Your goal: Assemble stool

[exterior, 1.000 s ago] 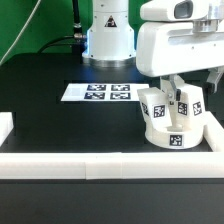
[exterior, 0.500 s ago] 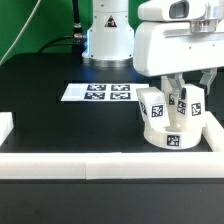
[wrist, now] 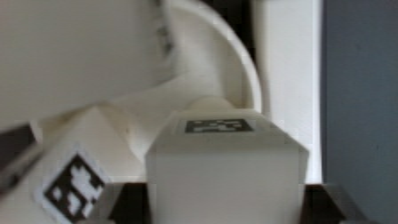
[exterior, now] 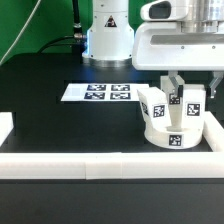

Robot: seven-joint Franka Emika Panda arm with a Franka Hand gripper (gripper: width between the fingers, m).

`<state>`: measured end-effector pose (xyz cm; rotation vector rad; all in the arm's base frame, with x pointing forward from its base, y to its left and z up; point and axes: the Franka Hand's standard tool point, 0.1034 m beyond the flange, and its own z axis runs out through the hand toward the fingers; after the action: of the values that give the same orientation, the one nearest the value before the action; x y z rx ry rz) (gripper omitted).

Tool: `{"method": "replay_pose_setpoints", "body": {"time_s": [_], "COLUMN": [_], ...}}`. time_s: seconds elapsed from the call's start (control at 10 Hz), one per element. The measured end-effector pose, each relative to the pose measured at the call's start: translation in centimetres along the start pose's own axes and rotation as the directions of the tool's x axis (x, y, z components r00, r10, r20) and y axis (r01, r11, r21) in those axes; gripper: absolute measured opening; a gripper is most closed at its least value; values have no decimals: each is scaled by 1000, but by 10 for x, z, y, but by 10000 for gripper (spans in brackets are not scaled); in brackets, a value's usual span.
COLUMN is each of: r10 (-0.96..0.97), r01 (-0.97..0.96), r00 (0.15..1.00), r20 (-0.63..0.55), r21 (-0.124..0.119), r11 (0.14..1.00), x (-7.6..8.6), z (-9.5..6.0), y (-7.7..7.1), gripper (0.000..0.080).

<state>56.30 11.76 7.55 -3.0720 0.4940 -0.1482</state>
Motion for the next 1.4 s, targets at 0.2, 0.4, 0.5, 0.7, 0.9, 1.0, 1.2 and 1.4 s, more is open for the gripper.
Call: {"method": "replay_pose_setpoints", "body": {"time_s": [0.2,0.4,0.5,0.7,0.9,1.0,1.2,1.4], "r10": [304,421,518,623,751,842,953,989], "r01": [-304,-421,-518,-623,-751,-842,-952,-989], "r00": [953,907,855,782,660,538,298,118], "r20": [-4,-2,0,2,15,27,60,94], "r21": [1,5,7,9,28,42,90,102], "r11": [953,907,855,782,659,537,292,108], "x": [-3,-3,-3,-3,-2,-3,-1,-2], "z": [0,0,0,0,-1,-1,-2,-2], "y": [-7,-8,-8,-8,-7,-8,-5,-9], "gripper": [337,337,337,337,337,337,337,337]}}
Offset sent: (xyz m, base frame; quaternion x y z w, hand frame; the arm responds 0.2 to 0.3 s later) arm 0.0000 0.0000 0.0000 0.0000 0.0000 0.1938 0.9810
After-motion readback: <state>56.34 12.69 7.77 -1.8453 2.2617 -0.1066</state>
